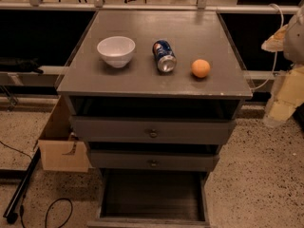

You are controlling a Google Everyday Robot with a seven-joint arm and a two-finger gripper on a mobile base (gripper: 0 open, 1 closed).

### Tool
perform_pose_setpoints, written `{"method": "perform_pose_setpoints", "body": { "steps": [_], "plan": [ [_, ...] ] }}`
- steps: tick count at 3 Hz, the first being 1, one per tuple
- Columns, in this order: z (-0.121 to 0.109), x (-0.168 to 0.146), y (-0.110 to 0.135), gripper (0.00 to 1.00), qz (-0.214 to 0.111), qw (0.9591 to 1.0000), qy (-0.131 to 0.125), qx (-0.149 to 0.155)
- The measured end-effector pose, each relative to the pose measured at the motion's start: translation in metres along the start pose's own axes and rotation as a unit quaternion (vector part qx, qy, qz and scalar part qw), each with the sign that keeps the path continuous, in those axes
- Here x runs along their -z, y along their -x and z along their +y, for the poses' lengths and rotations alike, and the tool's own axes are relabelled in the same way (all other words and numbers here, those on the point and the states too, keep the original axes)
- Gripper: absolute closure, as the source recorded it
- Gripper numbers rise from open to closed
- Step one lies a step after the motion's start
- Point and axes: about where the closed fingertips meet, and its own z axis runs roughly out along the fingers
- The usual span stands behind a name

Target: Place orange into bottom drawer

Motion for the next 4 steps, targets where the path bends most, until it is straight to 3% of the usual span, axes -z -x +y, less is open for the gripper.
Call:
{"method": "perform_pose_setpoints", "body": {
  "steps": [2, 3, 4],
  "plan": [
    [-0.008, 0.002, 0.000, 0.00, -0.011, 0.9998, -0.014, -0.013],
    [-0.039, 0.001, -0.009, 0.00, -0.069, 0.9965, -0.028, -0.037],
    [-0.080, -0.013, 0.002, 0.00, -0.167, 0.9847, -0.003, -0.049]
  ]
}}
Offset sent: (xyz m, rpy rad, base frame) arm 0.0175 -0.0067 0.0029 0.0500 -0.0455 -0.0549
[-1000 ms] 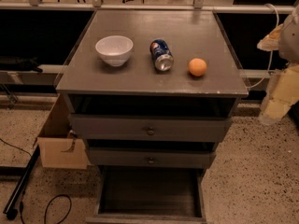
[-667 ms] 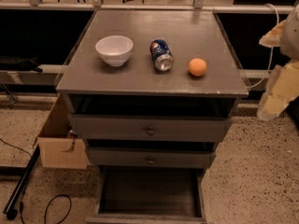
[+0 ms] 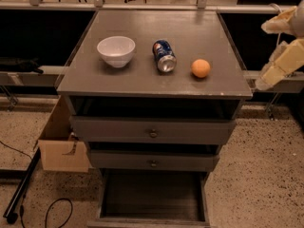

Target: Place orange into bottom drawer

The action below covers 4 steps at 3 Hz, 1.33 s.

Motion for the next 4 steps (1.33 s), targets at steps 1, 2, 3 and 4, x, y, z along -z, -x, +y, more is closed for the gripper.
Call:
{"method": "perform_pose_setpoints", "body": {
  "steps": [1, 2, 3, 4],
  "plan": [
    [-0.036, -0.029, 0.018, 0.00, -0.074, 0.9963, 0.044, -0.009],
    [-0.066, -0.056, 0.050, 0.00, -0.138, 0.9873, 0.079, -0.007],
    [-0.073, -0.078, 0.065, 0.00, -0.163, 0.9821, 0.094, -0.010],
    [-0.076, -0.080, 0.061, 0.00, -0.169, 0.9815, 0.089, -0.018]
  ]
}}
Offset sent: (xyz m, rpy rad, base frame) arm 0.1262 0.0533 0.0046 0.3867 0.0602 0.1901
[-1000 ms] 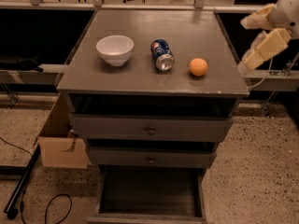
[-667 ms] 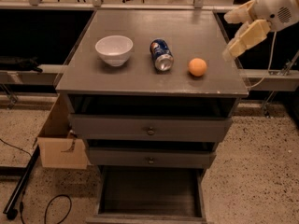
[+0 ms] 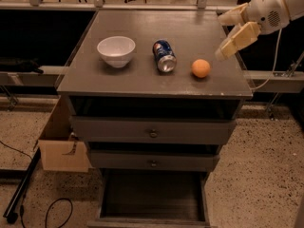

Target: Place orange into bottom drawer

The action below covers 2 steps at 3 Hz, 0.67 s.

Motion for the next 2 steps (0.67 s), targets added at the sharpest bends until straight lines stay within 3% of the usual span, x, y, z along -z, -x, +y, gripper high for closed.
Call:
{"method": "perform_pose_setpoints", "body": {
  "steps": [2],
  "plan": [
    [-0.020, -0.001, -0.020, 0.00, -0.045, 0.9972, -0.038, -0.046]
  ]
}}
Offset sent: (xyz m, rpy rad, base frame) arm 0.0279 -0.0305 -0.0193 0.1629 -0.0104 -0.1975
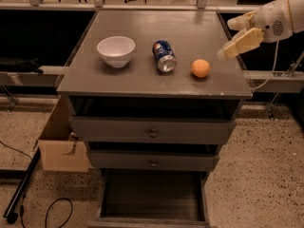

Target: Place orange into bottom drawer

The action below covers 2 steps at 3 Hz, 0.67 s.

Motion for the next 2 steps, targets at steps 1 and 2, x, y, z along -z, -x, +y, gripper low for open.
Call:
{"method": "perform_pose_setpoints", "body": {
  "steps": [1, 2],
  "plan": [
    [-0.015, -0.009, -0.001, 0.00, -0.008, 0.9999, -0.014, -0.004],
    [-0.028, -0.020, -0.008, 0.00, 0.000, 0.9997, -0.024, -0.009]
  ]
}}
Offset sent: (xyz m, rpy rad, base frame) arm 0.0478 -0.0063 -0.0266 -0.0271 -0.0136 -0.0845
